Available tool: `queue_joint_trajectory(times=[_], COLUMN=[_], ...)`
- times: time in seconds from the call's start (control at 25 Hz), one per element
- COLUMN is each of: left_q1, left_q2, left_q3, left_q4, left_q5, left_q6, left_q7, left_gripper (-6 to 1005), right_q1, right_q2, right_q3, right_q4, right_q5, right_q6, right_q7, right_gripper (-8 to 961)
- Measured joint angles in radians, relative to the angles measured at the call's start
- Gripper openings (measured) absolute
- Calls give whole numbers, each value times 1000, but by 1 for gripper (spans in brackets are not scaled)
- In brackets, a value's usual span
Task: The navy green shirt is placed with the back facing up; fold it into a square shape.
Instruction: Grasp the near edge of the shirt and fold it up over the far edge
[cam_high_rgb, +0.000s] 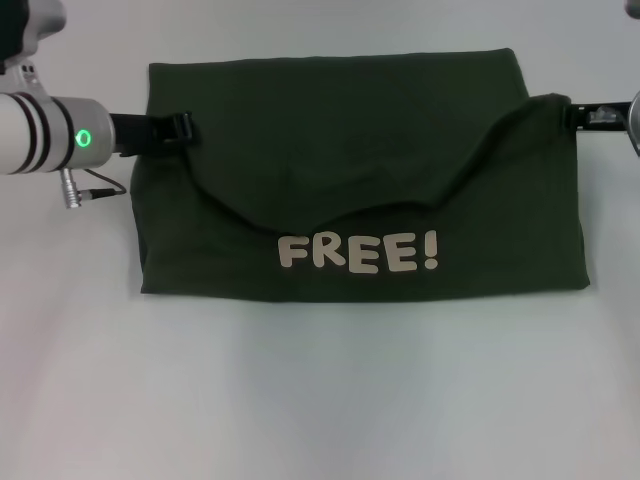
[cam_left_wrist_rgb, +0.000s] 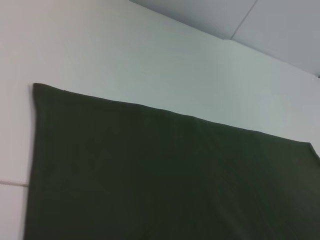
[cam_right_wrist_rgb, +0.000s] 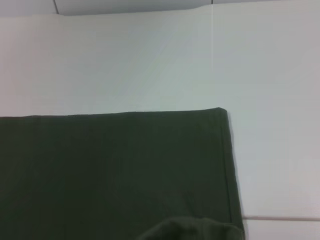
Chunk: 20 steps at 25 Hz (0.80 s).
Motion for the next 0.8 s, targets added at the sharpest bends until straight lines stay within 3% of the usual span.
queue_joint_trajectory(times=[0.2, 0.52, 0.64, 0.8], left_q1=[-22, -22, 0, 54], left_q2=[5, 10, 14, 17], left_q3=[12, 8, -51, -202], left_q4=[-30, -20, 40, 129], left_q5=[3, 46, 34, -77], left_q6=[1, 81, 185, 370], left_q7=[10, -46, -63, -13], left_gripper=[90, 98, 221, 393], right_q1=[-2, 9, -24, -94], right_q2=[1, -46, -37, -11], right_q3=[-6, 3, 18, 62], right_q4=[21, 58, -41, -200], right_q5=[-1, -16, -11, 67], right_q6=[-9, -73, -147, -263], right_q7=[-3, 6, 5, -45], right_gripper=[37, 55, 134, 288])
